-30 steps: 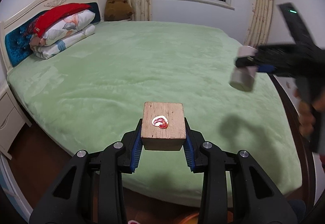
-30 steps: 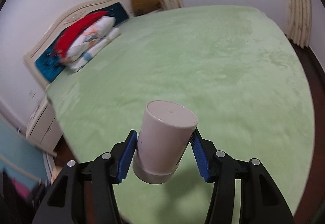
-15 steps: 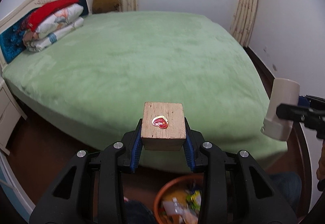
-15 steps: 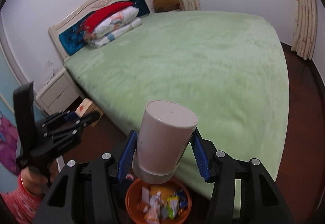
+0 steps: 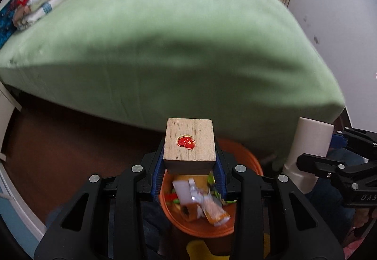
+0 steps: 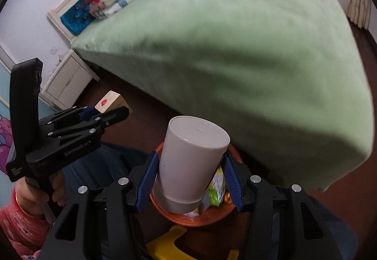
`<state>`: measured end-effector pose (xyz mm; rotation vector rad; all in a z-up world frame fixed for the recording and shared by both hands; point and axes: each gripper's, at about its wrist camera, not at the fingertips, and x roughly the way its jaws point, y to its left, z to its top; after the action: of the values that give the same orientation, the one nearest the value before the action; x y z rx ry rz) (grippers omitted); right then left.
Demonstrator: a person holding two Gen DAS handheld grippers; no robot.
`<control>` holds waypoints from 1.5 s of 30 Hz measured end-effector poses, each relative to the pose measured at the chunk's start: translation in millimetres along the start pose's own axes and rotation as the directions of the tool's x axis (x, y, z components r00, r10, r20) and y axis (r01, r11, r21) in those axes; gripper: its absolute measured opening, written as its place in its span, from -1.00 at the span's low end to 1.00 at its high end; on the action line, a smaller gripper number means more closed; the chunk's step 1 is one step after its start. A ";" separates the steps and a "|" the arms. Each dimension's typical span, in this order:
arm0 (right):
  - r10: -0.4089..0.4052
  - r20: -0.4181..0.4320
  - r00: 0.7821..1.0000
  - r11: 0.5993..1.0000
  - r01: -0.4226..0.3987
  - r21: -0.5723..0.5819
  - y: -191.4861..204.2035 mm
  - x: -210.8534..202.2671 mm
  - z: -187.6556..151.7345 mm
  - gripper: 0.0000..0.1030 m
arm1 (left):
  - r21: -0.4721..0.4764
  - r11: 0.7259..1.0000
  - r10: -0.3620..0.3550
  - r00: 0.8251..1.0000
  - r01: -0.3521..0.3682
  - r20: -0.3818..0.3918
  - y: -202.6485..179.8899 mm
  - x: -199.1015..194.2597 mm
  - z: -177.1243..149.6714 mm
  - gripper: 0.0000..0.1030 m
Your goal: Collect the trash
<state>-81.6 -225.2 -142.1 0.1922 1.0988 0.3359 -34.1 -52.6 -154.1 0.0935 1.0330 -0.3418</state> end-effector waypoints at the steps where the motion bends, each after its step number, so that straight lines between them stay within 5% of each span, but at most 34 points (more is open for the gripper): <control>1: 0.001 -0.018 1.000 1.000 -0.001 0.005 -1.5 7.6 -4.7 0.03 | -0.004 1.000 -0.008 1.000 0.008 -0.021 -1.1 6.7 -4.4 -0.33; 8: -0.037 -0.130 0.991 0.998 0.043 0.047 -15.2 58.8 -32.3 0.03 | -0.058 0.997 -0.067 0.981 0.058 -0.184 -8.0 62.0 -36.8 -0.33; 14: -0.060 -0.222 0.973 0.995 0.076 0.063 -21.2 95.6 -49.2 0.03 | -0.116 0.990 -0.116 0.939 0.082 -0.324 -13.4 108.1 -64.0 -0.33; 22: -0.065 -0.282 0.957 0.994 0.088 0.071 -26.6 117.3 -61.0 0.04 | -0.142 0.988 -0.118 0.908 0.066 -0.402 -5.3 133.4 -78.3 -0.32; 23: -0.067 -0.279 0.958 0.993 0.092 0.075 -27.4 116.5 -60.4 0.07 | -0.147 0.987 -0.112 0.909 0.057 -0.401 -3.3 133.4 -78.0 -0.30; 25: -0.064 -0.275 0.959 0.992 0.092 0.091 -30.5 114.8 -58.3 0.18 | -0.157 0.987 -0.095 0.912 0.034 -0.398 -4.2 135.3 -75.7 0.16; 27: -0.059 -0.265 0.962 0.989 0.093 0.116 -36.1 113.6 -56.7 0.44 | -0.151 0.989 -0.062 0.923 0.005 -0.380 -1.4 131.0 -72.1 0.42; 36: -0.076 -0.164 0.984 0.982 0.102 0.159 -45.1 80.3 -38.2 0.45 | -0.124 0.992 -0.013 0.951 -0.026 -0.308 2.0 101.6 -55.4 0.51; 41: -0.105 -0.018 0.994 0.988 0.106 0.116 -34.8 35.7 -10.5 0.48 | -0.110 0.993 0.029 0.981 -0.052 -0.194 2.7 69.9 -27.7 0.51; 45: -0.143 0.123 0.982 0.989 0.137 0.057 -19.4 -5.7 13.6 0.54 | -0.109 0.991 0.067 0.997 -0.072 -0.049 6.5 25.2 5.6 0.59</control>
<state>-68.4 -245.2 -137.4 0.1759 0.9895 0.1690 -15.7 -53.6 -173.2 0.0373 1.0887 -0.2196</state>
